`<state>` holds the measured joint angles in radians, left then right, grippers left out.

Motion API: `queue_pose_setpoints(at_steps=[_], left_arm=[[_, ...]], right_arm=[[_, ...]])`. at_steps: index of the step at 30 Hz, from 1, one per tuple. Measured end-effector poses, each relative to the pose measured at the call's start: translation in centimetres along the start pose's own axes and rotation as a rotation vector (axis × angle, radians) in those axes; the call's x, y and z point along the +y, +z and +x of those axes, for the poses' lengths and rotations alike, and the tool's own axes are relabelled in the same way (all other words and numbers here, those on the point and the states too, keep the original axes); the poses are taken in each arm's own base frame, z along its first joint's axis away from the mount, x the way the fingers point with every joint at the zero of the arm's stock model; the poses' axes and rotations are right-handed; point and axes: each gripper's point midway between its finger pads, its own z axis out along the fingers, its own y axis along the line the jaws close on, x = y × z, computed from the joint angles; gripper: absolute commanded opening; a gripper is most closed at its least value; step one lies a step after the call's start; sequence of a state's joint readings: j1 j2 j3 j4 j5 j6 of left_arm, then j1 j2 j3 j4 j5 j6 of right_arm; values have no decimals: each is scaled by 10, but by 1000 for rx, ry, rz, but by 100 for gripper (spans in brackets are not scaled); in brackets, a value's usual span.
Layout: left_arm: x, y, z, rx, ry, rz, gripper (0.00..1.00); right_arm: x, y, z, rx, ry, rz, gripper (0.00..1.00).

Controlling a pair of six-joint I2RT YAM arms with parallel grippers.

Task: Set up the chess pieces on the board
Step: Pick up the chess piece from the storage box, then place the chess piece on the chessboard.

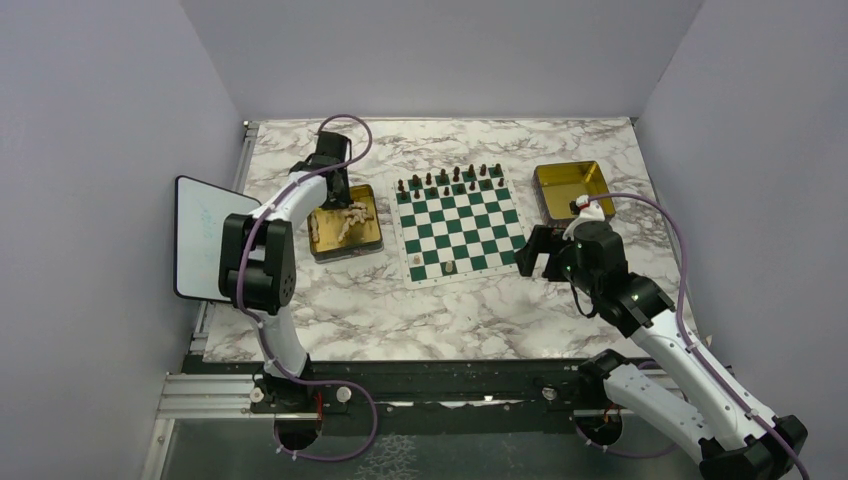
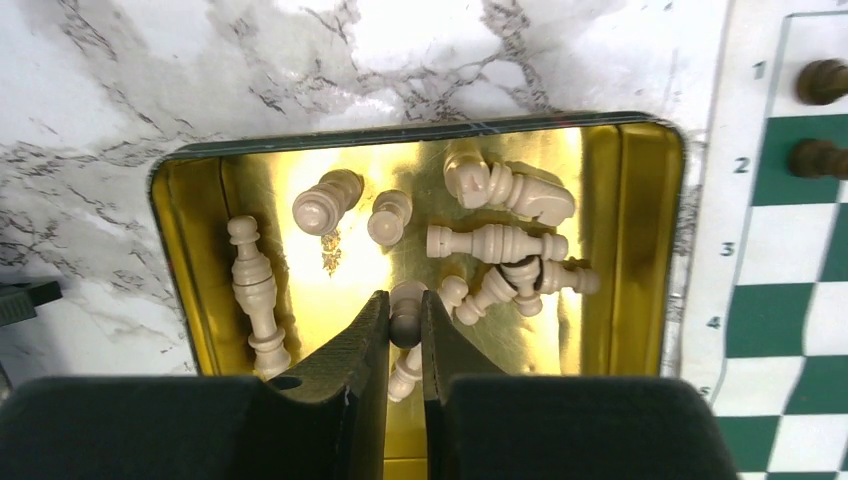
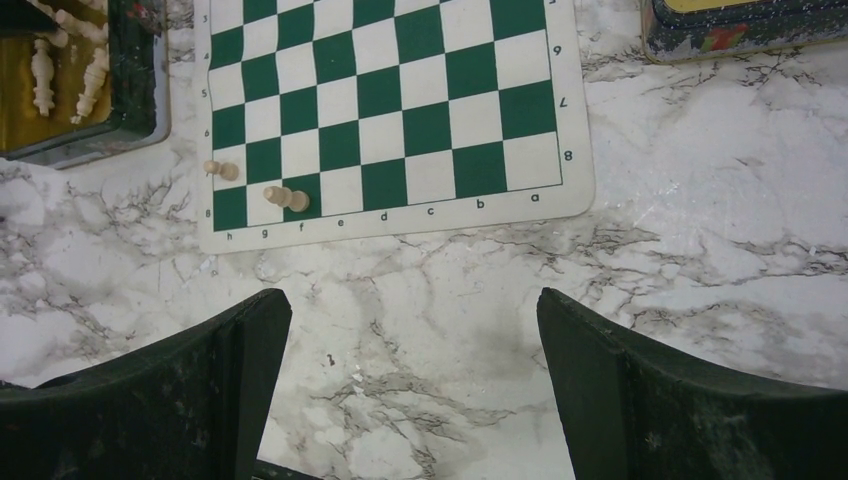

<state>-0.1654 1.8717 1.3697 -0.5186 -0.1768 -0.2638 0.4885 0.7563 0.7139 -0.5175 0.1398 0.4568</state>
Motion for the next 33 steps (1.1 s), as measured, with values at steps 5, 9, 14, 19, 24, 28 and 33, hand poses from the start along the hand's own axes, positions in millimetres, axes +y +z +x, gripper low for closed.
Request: queue_pose_setpoints(at_steps=[5,9,14,19,24,28,33], left_arm=[[-6,-26,-18,-58,-10,45,11],[-16,-48,-24,-86,-4,96,11],[-42,-66,-18,-87,42,164,11],[-84,-85,-3,-83,123,246,11],[-124,-100,20,-64,202,319,12],[-152,-112,39,-47,252,366,11],[-185,-120,63,-21,308,407,11]], right_arm=[[1,-1,0,-1,8,-4,99],[2,-2,-1,-5,17,-7,98],[2,-2,-1,-3,23,-10,98],[2,-2,0,-2,26,-10,98],[2,-2,-1,-3,27,-10,98],[2,-2,0,0,26,-8,98],[2,-2,0,0,26,-8,98]])
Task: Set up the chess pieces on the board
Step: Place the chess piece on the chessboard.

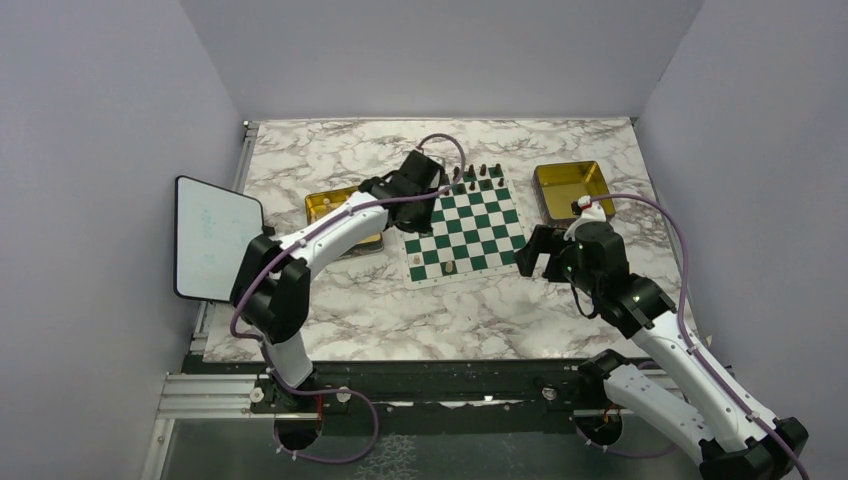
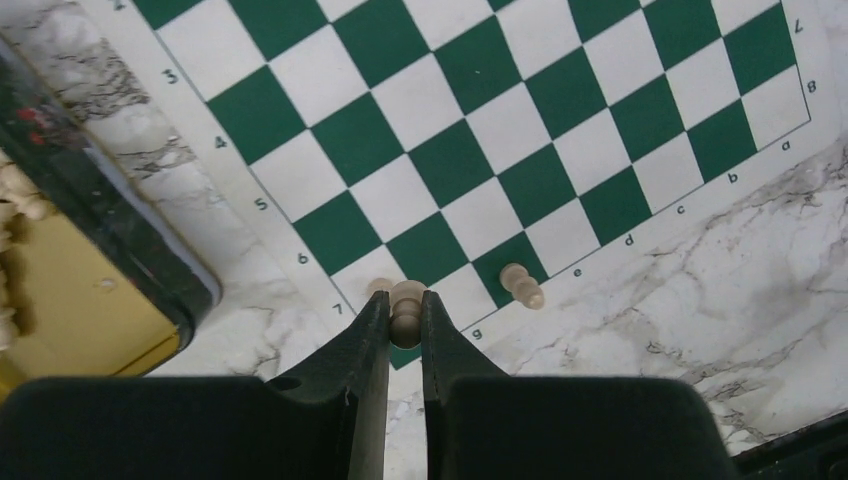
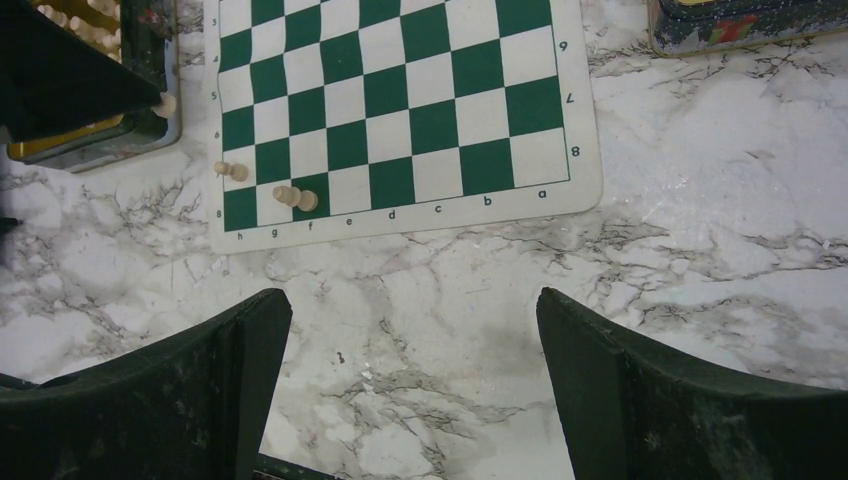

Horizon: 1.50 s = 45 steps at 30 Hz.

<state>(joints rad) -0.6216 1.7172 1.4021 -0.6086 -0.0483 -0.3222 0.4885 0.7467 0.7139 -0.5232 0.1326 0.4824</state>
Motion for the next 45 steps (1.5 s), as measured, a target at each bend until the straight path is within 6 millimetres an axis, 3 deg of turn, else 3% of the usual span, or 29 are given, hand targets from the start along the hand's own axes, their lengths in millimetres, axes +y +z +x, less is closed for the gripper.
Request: queue_pose_setpoints(at_steps=[4,9,25,45], left_arm=[[-23,13,13,34,37,9,12],[-34,28,29,77,66,-5,12],[-25,54,47,128,83,-82,12],[-23,59,51,138,86,-93,12]], right_arm=[[0,0,0,0,0,0,98],[0,0,0,0,0,0,98],[0,-1,-1,-3,0,-2,98],[0,0,0,-2,0,-1,98]])
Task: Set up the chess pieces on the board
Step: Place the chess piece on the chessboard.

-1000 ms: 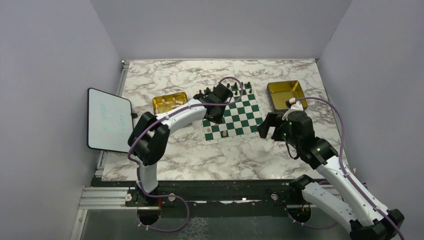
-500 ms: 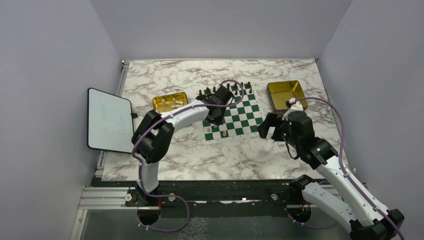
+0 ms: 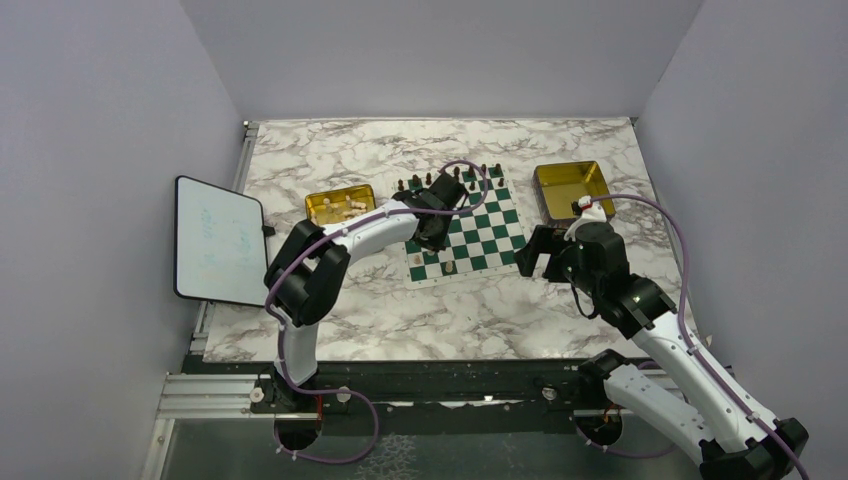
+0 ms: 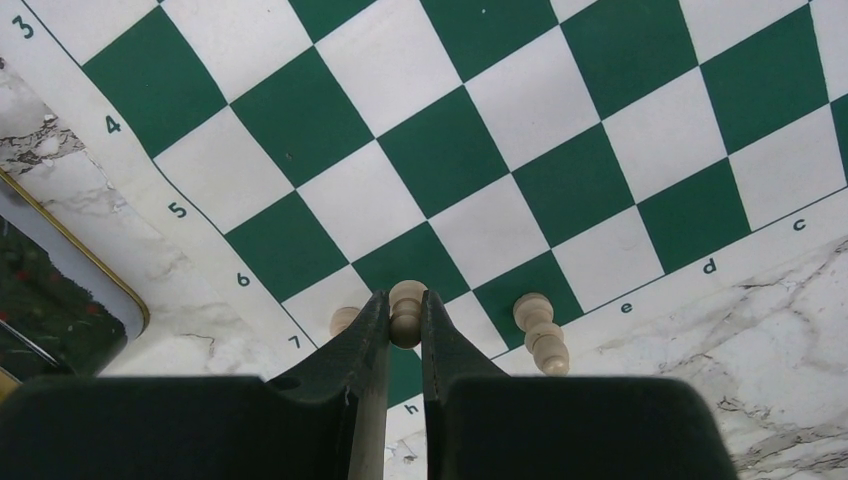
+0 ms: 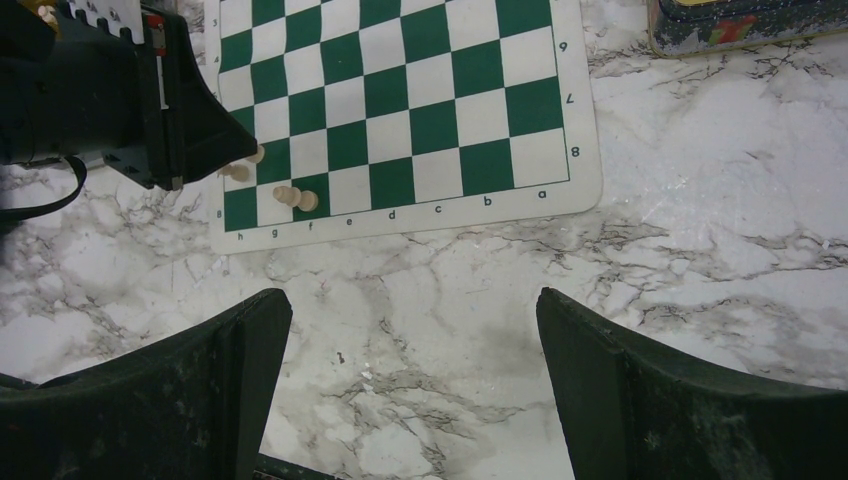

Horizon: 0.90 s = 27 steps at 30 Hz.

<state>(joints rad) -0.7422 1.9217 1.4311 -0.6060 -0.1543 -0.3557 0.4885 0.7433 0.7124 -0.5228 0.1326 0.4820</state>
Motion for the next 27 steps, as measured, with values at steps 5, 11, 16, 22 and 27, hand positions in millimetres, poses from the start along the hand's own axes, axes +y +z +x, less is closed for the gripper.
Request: queue_pose_setpoints(at_steps=[5,11,16,22,27], left_arm=[[0,5,3,12,2,-4,12],[1,8,6,19,3,-7,12],[1,9,7,21,3,-8,12],[1,11,8,26,4,-9,12],[0,11,6,20,3,-7,12]], right_arm=[[0,0,0,0,0,0,98],[0,0,0,0,0,0,98],[0,0,0,0,0,0,98],[0,0,0,0,0,1,98],[0,0,0,0,0,1,98]])
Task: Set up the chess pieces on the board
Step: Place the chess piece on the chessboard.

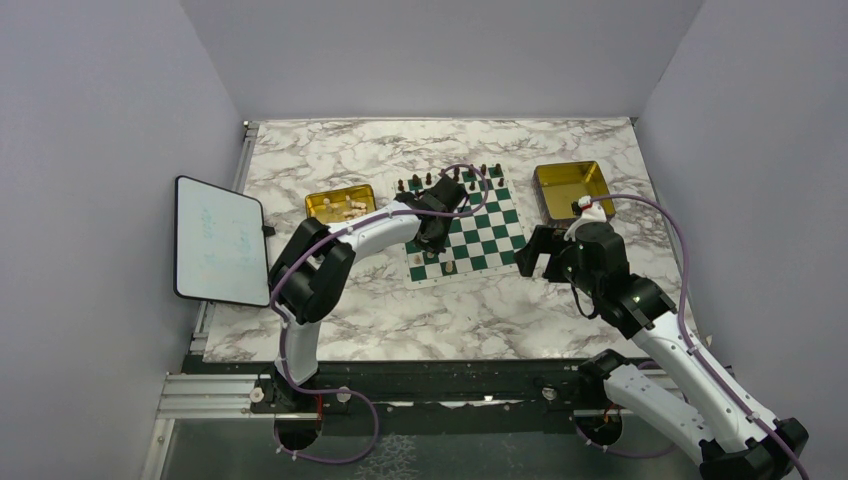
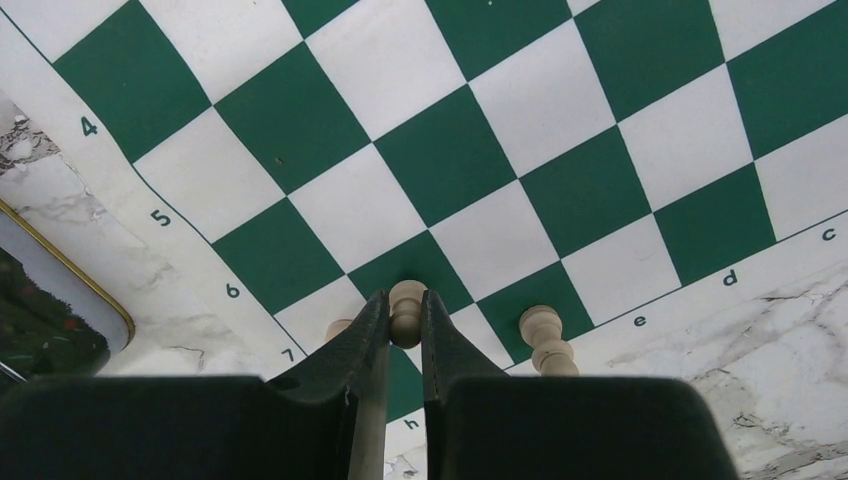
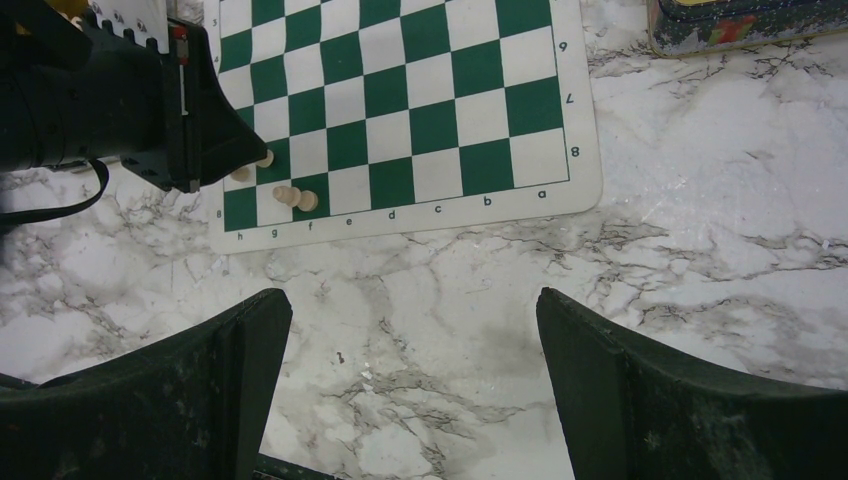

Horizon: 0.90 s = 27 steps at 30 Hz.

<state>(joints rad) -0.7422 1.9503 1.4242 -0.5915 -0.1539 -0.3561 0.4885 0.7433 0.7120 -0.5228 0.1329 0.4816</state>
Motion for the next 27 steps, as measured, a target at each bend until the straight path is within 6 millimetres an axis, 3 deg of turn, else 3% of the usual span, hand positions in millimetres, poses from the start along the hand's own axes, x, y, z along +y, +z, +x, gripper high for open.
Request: queue_pose_setpoints(at_steps=[11,27], left_arm=[[1,5,5,11,1,-4,15],[-2,7,6,13,4,3,36]], right_arm=[[0,-1,-1,-6,1,-3,98],[0,-1,-1,-6,0,-3,98]])
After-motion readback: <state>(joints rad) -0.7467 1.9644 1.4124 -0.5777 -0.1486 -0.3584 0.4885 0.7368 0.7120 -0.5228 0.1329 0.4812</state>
